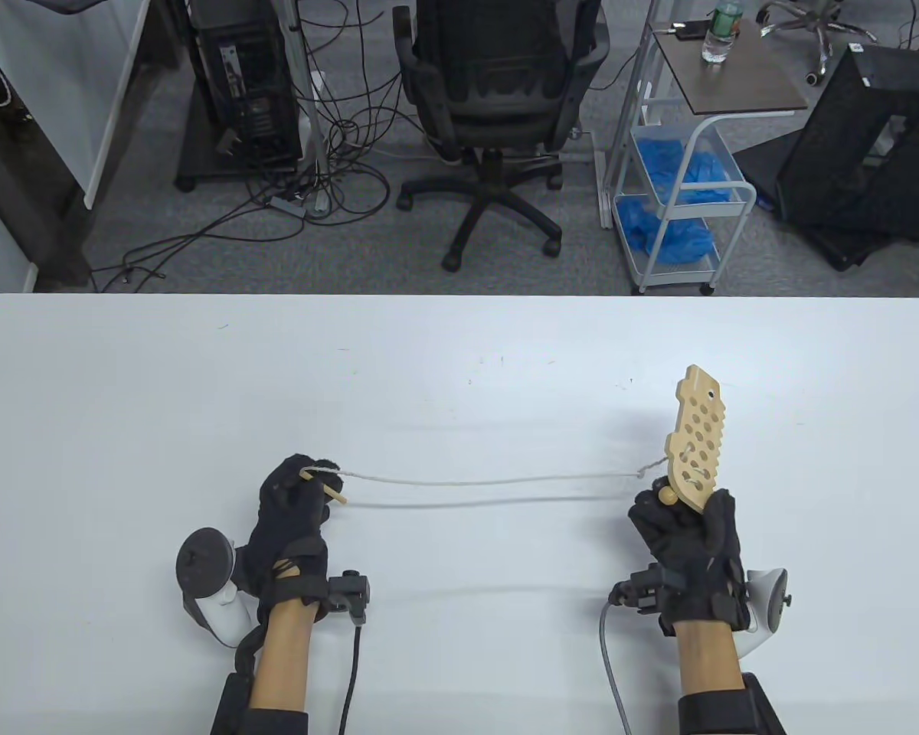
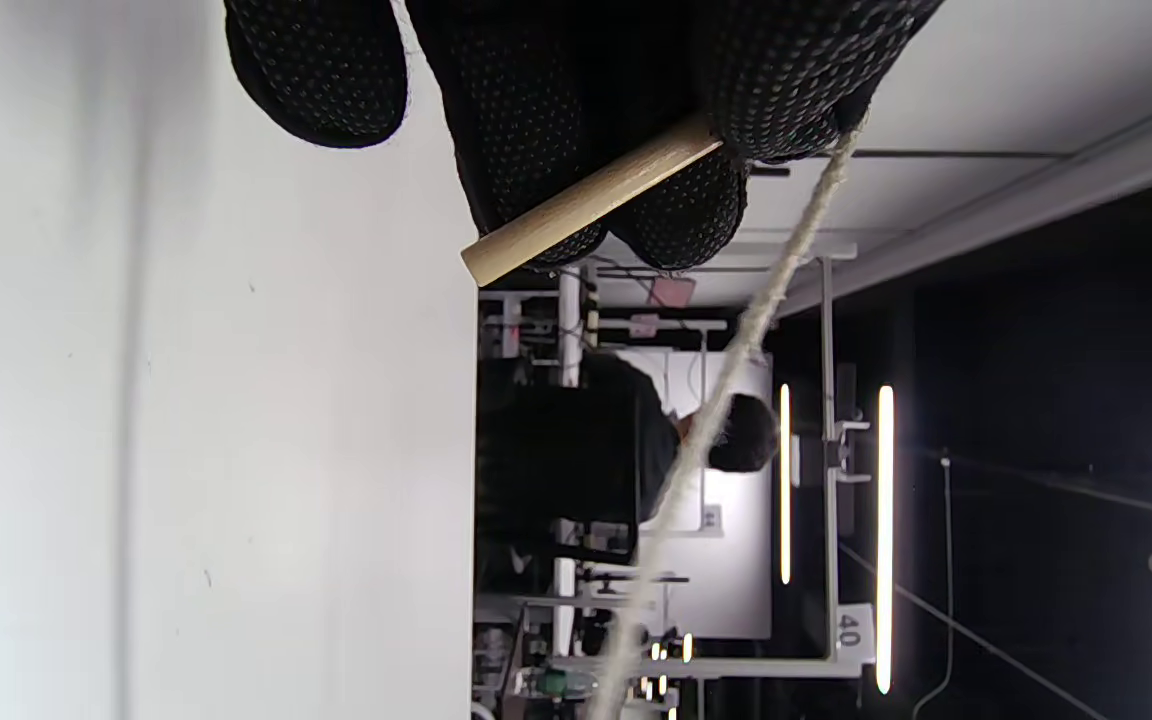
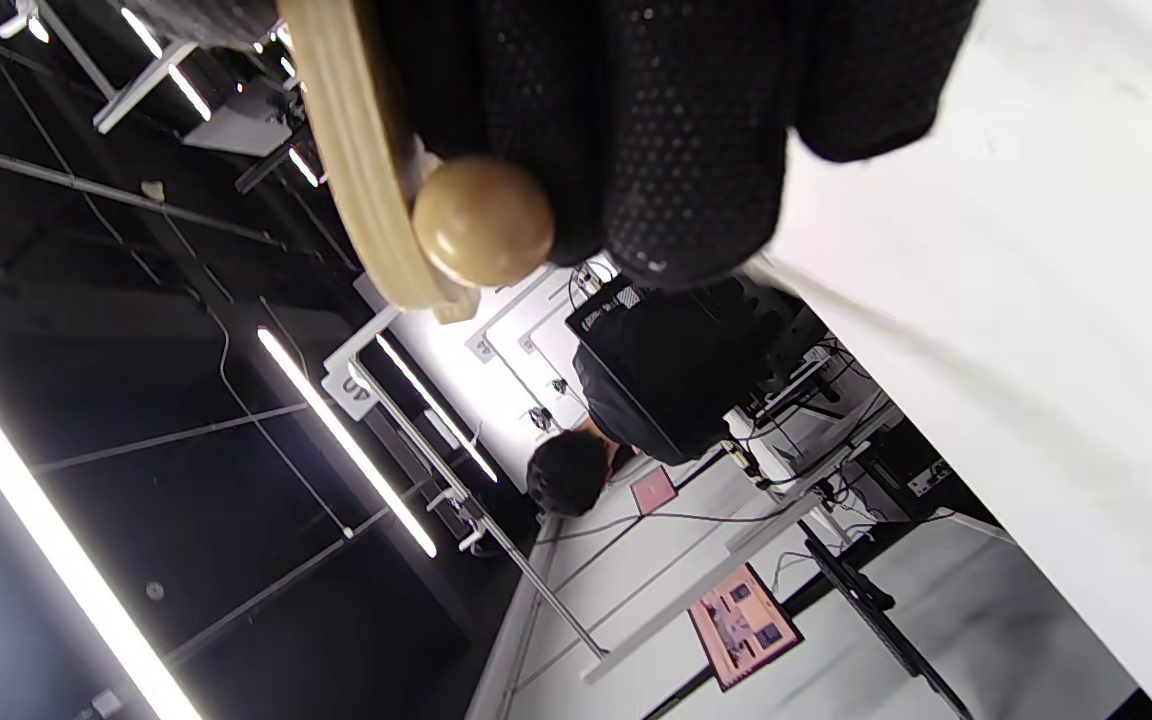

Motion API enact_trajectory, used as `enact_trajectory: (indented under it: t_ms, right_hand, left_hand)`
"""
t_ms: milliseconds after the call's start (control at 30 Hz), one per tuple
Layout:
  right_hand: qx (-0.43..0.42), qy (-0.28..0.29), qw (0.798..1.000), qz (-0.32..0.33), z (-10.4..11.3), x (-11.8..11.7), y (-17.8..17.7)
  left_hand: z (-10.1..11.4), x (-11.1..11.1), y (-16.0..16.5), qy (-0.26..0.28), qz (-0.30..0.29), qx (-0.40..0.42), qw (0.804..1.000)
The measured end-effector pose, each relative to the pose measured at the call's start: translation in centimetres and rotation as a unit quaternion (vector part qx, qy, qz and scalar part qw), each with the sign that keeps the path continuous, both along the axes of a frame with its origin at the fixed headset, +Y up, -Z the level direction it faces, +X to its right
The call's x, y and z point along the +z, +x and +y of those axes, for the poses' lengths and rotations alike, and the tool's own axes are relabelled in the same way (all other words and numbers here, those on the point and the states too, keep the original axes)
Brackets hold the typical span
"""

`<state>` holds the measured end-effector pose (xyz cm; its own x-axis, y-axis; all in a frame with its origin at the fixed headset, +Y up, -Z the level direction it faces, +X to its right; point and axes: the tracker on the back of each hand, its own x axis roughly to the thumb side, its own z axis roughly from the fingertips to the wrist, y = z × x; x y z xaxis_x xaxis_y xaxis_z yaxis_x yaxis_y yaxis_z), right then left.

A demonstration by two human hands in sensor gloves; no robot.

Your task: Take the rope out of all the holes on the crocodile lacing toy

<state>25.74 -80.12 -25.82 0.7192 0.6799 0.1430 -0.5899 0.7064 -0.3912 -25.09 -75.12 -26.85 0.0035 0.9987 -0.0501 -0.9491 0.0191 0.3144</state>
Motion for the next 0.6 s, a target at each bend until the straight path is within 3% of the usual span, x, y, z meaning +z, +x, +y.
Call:
enact_trajectory:
  t_ms: [233,600]
  right_hand:
    - [-0.035,-0.003,0.999,-0.014,-0.78,0.16,0.57]
    - [0.023,-0.002,1.0,0.012,-0.92,-0.41,-0.28]
  left_hand:
    - [-0.63,0.08,-0.39,-0.014,0.009,0.029,0.999]
    - [-0.59,0.08,-0.11,-0.017,0.008,0.029,0.999]
